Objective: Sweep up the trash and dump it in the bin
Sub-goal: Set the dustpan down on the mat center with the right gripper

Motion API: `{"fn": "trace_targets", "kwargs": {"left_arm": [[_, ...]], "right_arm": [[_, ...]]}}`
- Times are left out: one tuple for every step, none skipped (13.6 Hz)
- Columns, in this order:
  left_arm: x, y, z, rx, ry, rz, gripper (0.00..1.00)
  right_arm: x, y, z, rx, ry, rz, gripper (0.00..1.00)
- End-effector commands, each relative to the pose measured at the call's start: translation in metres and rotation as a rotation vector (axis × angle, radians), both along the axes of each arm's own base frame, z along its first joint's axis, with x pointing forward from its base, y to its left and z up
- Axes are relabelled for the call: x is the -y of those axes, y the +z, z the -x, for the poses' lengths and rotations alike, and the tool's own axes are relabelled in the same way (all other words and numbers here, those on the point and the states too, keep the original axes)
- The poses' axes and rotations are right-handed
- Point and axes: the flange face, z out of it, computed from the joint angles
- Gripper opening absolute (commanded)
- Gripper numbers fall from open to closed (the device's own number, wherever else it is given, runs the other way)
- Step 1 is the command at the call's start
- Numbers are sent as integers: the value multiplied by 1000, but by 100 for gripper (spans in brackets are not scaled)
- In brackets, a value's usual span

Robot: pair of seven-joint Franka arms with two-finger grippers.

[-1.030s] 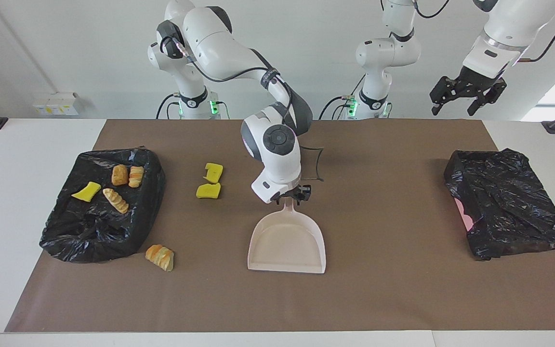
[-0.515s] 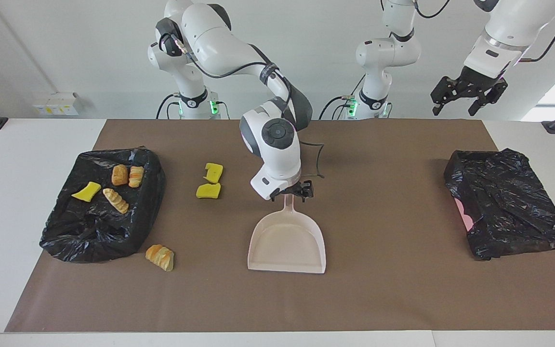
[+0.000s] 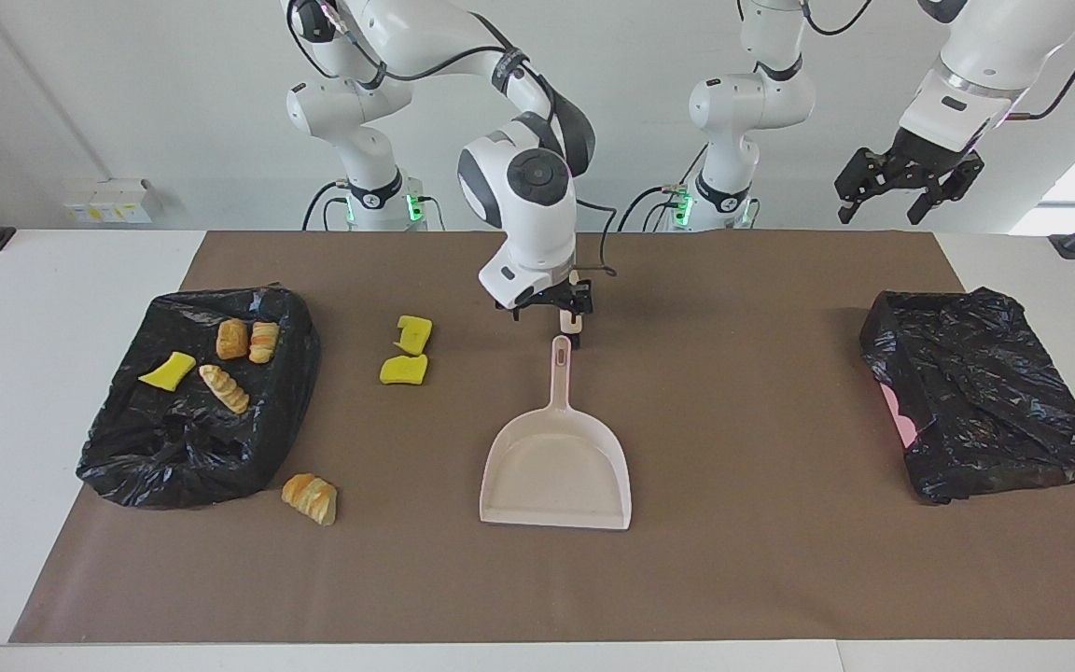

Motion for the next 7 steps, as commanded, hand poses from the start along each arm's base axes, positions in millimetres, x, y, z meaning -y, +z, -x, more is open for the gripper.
{"fn": "trace_targets", "kwargs": {"left_arm": [[-4, 3, 1, 9, -3, -17, 100], [-4, 3, 1, 9, -3, -17, 100], [-4, 3, 1, 9, -3, -17, 100], [-4, 3, 1, 9, -3, -17, 100], [-4, 3, 1, 9, -3, -17, 100], [-4, 3, 1, 9, -3, -17, 100], [-4, 3, 1, 9, -3, -17, 100]], "right_arm": [[-4, -13, 62, 47, -44, -12, 100], [-6, -17, 78, 57, -43, -16, 100], [-9, -20, 92, 62, -42, -17, 100], [-12, -21, 103, 65, -44, -19, 100], [-15, -22, 115, 60, -36, -13, 100], [-24, -28, 131, 52, -34, -3, 100], [-34, -35, 144, 57, -51, -4, 100]]}}
